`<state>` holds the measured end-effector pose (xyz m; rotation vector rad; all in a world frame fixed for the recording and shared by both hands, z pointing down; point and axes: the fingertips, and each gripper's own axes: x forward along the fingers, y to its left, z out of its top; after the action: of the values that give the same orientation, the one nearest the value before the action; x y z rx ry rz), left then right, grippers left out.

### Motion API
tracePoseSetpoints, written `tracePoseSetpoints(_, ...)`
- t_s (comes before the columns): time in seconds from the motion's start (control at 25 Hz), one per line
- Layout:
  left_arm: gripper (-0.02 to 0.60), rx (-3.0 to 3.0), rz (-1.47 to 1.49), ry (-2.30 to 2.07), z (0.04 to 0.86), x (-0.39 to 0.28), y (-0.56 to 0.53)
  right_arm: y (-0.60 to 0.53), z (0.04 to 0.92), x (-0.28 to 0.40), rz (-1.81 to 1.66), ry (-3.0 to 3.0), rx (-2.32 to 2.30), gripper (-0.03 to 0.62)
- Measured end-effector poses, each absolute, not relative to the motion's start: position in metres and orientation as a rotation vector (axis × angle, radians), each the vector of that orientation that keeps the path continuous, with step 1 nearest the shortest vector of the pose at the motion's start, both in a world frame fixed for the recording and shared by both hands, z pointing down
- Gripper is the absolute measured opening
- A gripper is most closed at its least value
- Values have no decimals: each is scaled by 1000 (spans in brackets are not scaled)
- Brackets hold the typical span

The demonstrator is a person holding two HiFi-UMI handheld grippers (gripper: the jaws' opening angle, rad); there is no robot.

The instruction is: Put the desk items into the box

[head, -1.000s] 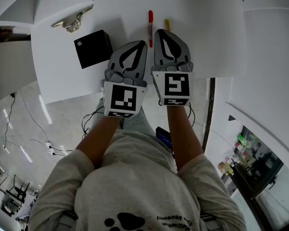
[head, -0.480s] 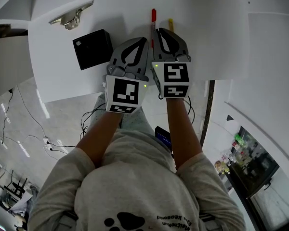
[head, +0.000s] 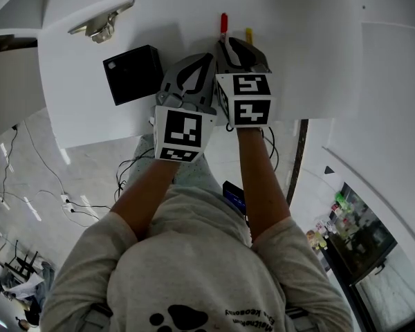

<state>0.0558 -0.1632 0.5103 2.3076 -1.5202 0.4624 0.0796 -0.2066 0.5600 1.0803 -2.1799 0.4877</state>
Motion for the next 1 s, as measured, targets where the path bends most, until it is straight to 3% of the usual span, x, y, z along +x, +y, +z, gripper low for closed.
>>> tracePoseSetpoints(0.76, 6, 2237, 479, -1506, 530, 55, -172, -217, 593, 82, 595, -2034, 986, 95)
tracePoseSetpoints(1.0, 6, 2225, 469, -1496, 530, 54, -173, -217, 592, 83, 629, -2037, 994, 54)
